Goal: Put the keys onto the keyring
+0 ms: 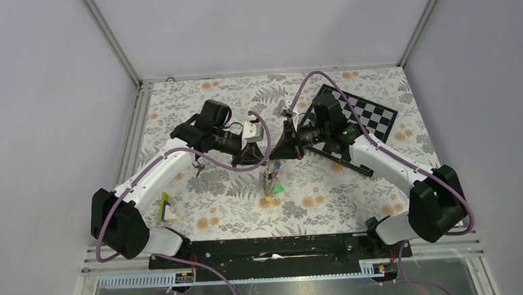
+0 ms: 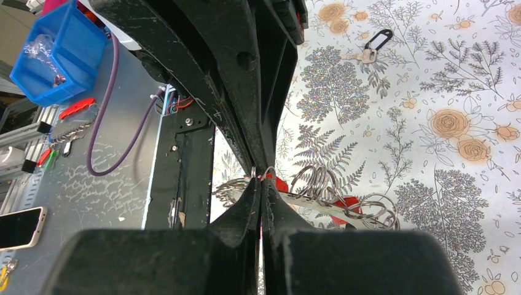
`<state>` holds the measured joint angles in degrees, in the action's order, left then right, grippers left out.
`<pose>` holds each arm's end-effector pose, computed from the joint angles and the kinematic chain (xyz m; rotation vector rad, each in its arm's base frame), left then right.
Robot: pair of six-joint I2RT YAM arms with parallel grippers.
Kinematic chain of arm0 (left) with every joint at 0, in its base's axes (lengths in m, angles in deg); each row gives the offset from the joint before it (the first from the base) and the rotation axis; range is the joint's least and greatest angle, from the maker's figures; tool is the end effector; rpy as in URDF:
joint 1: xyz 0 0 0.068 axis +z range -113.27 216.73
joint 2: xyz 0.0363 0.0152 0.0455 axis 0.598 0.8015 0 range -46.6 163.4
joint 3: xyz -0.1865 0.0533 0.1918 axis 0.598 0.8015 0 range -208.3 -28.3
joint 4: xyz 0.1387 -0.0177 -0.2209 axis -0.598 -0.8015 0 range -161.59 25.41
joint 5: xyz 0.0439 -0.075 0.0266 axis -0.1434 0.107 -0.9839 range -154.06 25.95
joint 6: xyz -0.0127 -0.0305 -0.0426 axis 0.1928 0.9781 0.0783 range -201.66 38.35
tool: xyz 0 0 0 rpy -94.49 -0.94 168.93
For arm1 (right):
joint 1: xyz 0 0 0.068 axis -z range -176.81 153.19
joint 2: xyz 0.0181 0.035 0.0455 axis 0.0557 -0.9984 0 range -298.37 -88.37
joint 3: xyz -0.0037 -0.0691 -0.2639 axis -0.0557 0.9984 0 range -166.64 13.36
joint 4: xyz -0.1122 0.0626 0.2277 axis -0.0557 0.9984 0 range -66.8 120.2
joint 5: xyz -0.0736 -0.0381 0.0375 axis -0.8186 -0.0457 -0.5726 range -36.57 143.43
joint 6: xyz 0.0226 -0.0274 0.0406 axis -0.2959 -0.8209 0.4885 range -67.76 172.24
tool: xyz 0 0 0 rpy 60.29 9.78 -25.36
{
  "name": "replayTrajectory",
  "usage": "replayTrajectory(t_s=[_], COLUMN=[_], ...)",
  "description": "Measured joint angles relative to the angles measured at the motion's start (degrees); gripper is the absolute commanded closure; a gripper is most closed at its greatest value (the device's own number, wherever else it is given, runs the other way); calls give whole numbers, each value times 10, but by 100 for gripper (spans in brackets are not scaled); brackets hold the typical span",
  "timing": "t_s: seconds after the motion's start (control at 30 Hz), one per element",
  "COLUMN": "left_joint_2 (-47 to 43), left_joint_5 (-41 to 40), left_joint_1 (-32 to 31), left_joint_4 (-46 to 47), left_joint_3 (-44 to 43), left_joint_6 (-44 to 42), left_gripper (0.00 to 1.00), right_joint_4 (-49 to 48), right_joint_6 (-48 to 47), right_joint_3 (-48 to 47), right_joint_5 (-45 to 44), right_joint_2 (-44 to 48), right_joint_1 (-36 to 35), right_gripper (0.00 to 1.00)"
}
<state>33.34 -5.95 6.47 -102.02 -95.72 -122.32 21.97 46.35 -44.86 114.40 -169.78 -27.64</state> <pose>0.2316 -0.1702 0.3079 1.5931 1.4903 -1.1124 0.2538 0.1877 0.2991 -1.2623 1.5028 1.3143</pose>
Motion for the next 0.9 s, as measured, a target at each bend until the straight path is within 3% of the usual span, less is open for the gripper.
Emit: replayTrajectory(t_s=[0.73,0.9], left_joint_2=[-1,-6], left_joint_5=[-10,-7], left_joint_1=[0,4], left_joint_4=[-17,-13], left_joint_3=[-1,-1], left_joint_6=[-33,-28], left_gripper=[100,100], right_joint_4=[0,-1], right_joint_6=[11,12], right_joint_3=[0,6], right_joint_5=[-30,-35], right_joint_2=[0,1], right_joint_1=[5,9], right_gripper=[99,70])
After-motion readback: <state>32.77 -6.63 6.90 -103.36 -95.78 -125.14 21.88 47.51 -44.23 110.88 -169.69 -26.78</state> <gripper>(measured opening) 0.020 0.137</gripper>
